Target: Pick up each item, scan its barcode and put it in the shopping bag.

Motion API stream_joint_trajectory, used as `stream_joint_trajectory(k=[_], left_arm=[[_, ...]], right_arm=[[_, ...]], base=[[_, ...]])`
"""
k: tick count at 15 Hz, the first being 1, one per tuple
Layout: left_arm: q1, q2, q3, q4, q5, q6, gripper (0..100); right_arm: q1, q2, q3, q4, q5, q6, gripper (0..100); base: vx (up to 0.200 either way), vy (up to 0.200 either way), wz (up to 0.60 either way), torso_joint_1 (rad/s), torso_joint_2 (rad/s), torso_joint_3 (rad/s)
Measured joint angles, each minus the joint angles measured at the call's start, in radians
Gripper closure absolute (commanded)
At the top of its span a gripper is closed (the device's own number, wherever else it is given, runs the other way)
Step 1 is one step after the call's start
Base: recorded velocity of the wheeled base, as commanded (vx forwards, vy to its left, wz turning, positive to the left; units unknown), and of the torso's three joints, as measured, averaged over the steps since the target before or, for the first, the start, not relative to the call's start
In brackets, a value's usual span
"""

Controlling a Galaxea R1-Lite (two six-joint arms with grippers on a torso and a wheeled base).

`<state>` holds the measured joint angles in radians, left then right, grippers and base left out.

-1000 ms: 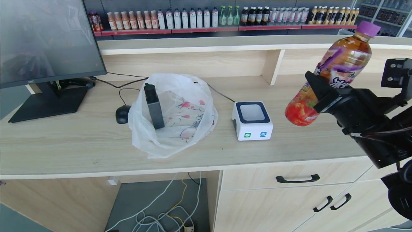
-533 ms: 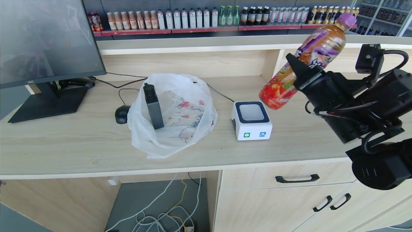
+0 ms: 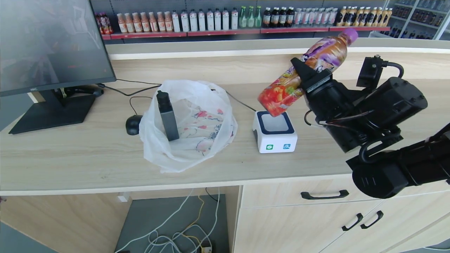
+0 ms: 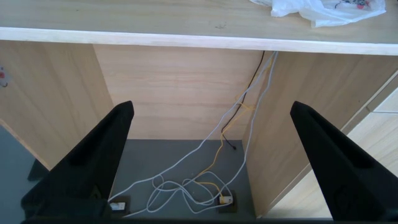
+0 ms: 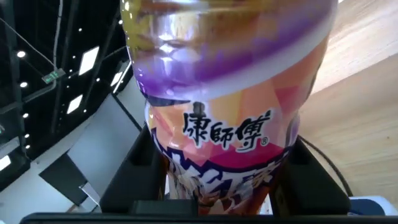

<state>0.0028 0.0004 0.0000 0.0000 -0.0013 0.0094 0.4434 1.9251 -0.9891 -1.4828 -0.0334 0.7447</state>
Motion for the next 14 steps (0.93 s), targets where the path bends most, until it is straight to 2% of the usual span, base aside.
stream_joint_trajectory(k=[8,14], left_arm=[[0.0,0.0,0.0,0.0,0.0,0.0,0],[0.0,0.0,0.0,0.0,0.0,0.0,0]], right_arm=[[-0.006,0.047,-0.038,0.088,0.008,0.326,100],[-0.059,0.148,-0.078,0.093,0.005,0.379,100]], base=[[0.0,0.0,0.0,0.0,0.0,0.0],[0.0,0.0,0.0,0.0,0.0,0.0]])
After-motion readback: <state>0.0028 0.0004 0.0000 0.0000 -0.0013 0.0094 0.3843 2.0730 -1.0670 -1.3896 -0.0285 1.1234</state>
